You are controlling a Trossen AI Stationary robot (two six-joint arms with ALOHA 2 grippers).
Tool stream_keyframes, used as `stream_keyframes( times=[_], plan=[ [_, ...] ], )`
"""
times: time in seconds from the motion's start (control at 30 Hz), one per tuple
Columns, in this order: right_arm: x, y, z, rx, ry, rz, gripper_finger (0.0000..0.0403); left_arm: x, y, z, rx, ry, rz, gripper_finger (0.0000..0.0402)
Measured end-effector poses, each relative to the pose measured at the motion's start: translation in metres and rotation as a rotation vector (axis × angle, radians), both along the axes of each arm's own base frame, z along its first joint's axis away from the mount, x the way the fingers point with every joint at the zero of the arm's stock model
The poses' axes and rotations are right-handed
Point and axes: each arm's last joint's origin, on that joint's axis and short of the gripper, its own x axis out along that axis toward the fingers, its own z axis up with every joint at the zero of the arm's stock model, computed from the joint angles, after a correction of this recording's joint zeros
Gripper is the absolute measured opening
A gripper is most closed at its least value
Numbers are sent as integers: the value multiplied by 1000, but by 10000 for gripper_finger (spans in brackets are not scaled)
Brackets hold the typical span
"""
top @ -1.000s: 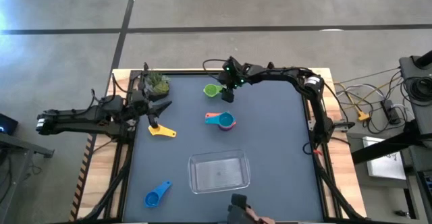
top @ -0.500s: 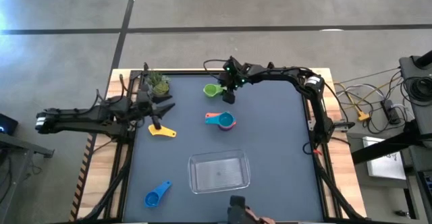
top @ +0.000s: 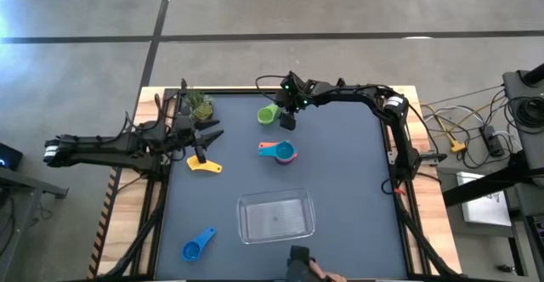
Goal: Nest measuring cups in basket
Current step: Stack the green measuring cup on top of the light blue measuring cup
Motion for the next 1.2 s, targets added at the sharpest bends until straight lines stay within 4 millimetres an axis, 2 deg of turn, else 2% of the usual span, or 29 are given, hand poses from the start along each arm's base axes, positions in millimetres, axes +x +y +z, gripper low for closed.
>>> stream_keyframes(
  times=[0.17,0.57,1.0,1.13,1.2],
  plan=[
    [0,0,0,1,-1,-2,258,0,0,0,-13,-6,1,161],
    [0,0,-1,-1,0,1,224,4,0,2,-78,-61,5,161],
    [0,0,-1,-5,2,5,135,4,0,2,-78,-62,5,161],
    [-2,1,1,7,14,2,121,5,0,2,-79,-59,4,161],
    [-5,4,9,15,19,-2,122,5,0,2,-79,-57,5,161]
  ],
)
